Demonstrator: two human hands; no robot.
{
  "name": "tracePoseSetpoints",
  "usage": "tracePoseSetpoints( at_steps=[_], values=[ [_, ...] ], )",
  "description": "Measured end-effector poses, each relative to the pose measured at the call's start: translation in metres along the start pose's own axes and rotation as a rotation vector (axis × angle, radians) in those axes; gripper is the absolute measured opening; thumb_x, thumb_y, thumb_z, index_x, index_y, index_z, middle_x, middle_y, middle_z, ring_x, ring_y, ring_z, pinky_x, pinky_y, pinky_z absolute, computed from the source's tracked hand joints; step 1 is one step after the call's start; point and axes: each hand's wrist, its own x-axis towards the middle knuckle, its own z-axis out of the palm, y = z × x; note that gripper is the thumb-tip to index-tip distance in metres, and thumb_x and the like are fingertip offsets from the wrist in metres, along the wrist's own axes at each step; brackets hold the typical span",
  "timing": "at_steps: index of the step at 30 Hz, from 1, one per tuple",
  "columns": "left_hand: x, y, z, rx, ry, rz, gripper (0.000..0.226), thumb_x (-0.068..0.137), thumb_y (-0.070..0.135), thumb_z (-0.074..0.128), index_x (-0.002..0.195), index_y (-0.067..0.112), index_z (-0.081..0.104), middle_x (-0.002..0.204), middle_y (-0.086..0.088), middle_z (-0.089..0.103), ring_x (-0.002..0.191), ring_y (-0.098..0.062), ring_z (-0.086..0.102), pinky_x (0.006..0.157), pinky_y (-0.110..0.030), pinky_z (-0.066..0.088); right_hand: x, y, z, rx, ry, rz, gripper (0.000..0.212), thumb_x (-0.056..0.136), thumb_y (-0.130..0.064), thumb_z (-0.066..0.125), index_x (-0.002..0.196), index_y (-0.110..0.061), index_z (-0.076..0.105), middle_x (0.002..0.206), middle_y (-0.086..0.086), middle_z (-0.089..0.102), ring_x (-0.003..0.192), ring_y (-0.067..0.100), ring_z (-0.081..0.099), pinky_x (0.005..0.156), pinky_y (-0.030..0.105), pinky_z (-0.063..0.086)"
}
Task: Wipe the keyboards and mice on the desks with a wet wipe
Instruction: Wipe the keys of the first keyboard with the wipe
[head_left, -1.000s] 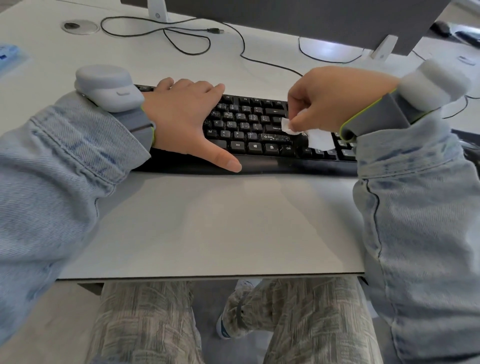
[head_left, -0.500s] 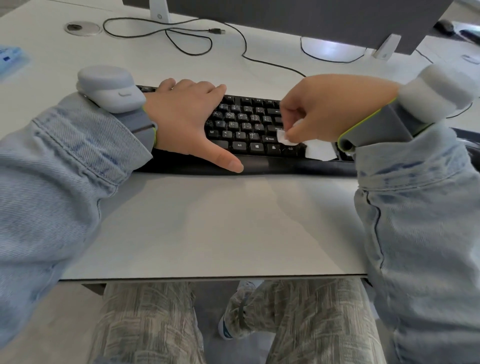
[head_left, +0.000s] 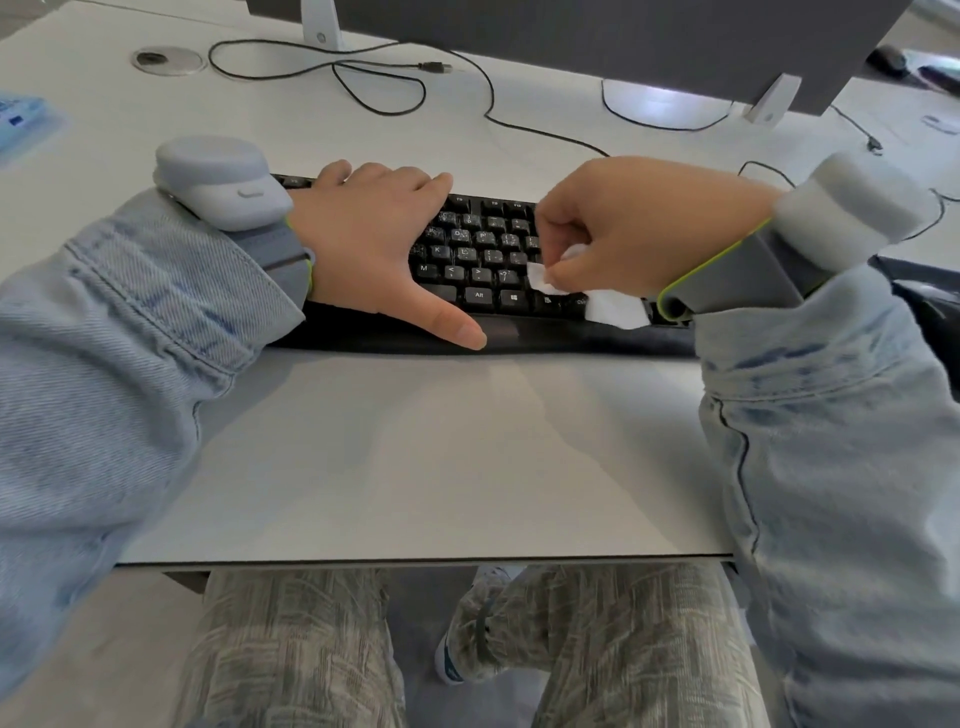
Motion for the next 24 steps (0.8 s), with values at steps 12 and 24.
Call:
tracePoseSetpoints(
  at_steps=[12,24],
  values=[
    [0.001,0.0,0.002,-0.001,0.023,0.017,0.159,0.032,0.11,0.028,0.159,0.017,0.007,0.154,0.002,0.031,0.142,-0.027,0.029,0.121,-0.047,0.018,-0.013,0.008,-0.002,0.011,-0.058,0.033,0.01,0.081,-0.025,0.063,0.071,-0.024,0.06,0.065,-0.009,0.055,0.063,0.008,0.051,0.052,0.025,0.031],
    [0.0,0.003,0.002,0.003,0.039,0.023,0.16,0.031,0.111,0.025,0.16,0.018,0.005,0.156,0.001,0.031,0.142,-0.029,0.029,0.12,-0.047,0.02,-0.027,0.016,0.018,0.108,0.145,0.013,0.007,0.081,-0.017,0.058,0.077,-0.017,0.063,0.066,-0.012,0.052,0.064,0.007,0.048,0.053,0.019,0.03]
  ],
)
